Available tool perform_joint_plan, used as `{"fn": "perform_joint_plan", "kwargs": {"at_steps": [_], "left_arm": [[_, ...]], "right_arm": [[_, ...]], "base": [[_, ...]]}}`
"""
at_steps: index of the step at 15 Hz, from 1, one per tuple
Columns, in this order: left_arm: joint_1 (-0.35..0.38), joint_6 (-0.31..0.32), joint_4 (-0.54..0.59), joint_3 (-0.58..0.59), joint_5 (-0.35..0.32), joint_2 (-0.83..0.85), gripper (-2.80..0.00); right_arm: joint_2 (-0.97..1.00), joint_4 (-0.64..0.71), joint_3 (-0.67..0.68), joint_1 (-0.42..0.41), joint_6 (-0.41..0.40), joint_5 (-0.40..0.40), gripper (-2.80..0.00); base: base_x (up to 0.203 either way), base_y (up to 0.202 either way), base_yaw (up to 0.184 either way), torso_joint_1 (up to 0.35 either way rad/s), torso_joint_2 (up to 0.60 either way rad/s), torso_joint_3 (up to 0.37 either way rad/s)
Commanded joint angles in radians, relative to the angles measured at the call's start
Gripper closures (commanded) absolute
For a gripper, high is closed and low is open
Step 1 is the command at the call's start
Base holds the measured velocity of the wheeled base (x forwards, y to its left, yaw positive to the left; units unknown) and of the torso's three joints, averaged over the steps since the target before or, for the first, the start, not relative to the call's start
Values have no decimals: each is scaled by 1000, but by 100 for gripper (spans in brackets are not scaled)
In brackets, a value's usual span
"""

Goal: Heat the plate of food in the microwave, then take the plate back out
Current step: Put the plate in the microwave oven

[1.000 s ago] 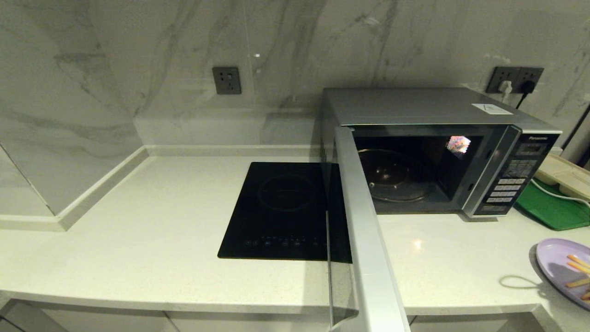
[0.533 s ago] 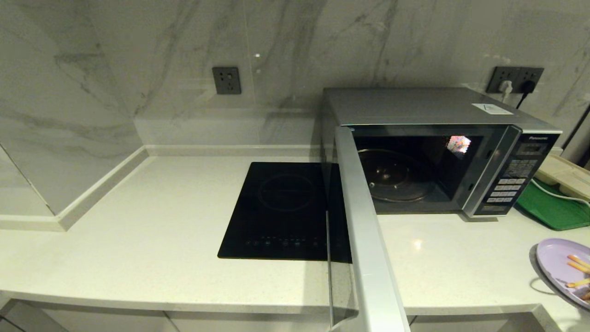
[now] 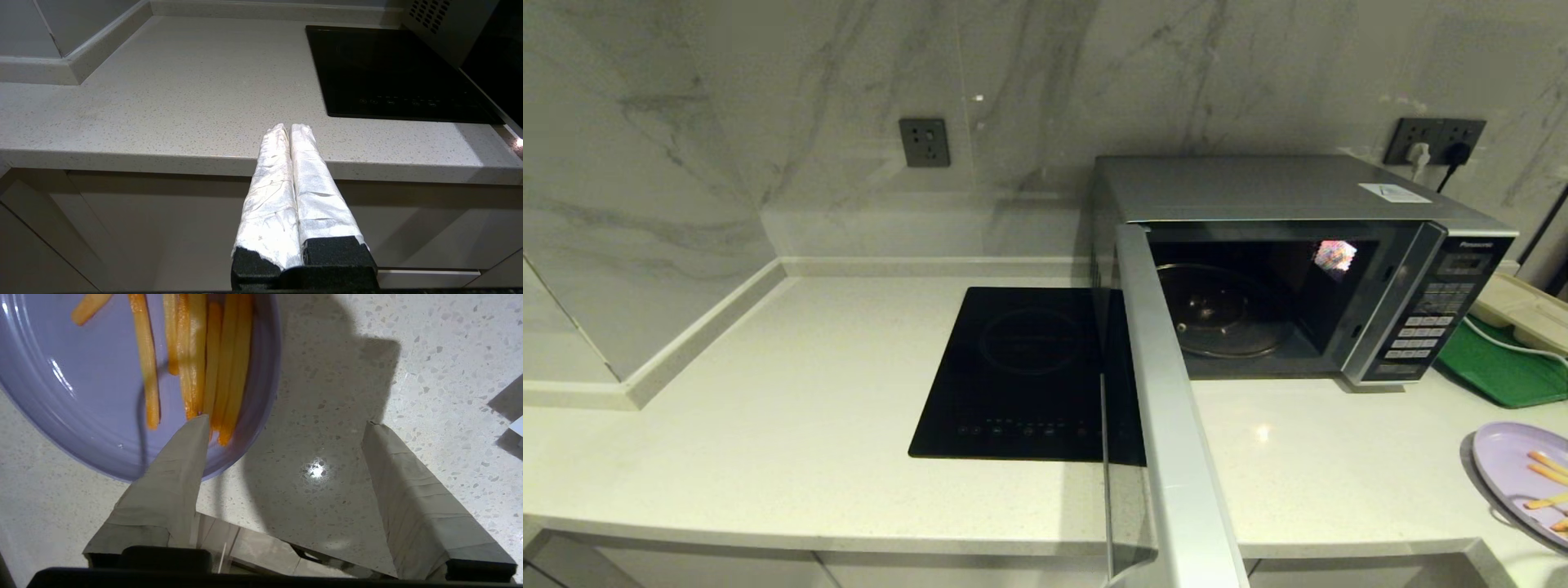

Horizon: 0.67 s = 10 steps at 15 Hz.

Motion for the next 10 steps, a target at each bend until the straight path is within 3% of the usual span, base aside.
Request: {"fn": "perform_joint_plan", "kwargs": {"at_steps": [1, 10], "left_arm": [[0, -1, -1, 0, 1, 0, 0], [0, -1, -1, 0, 1, 0, 0]], "right_arm": [[27, 1, 1, -7, 3, 1, -280], [101, -123, 62, -27, 3, -44, -280]], "base": [[0, 0, 0, 0, 0, 0], [0, 0, 0, 0, 0, 0]]}}
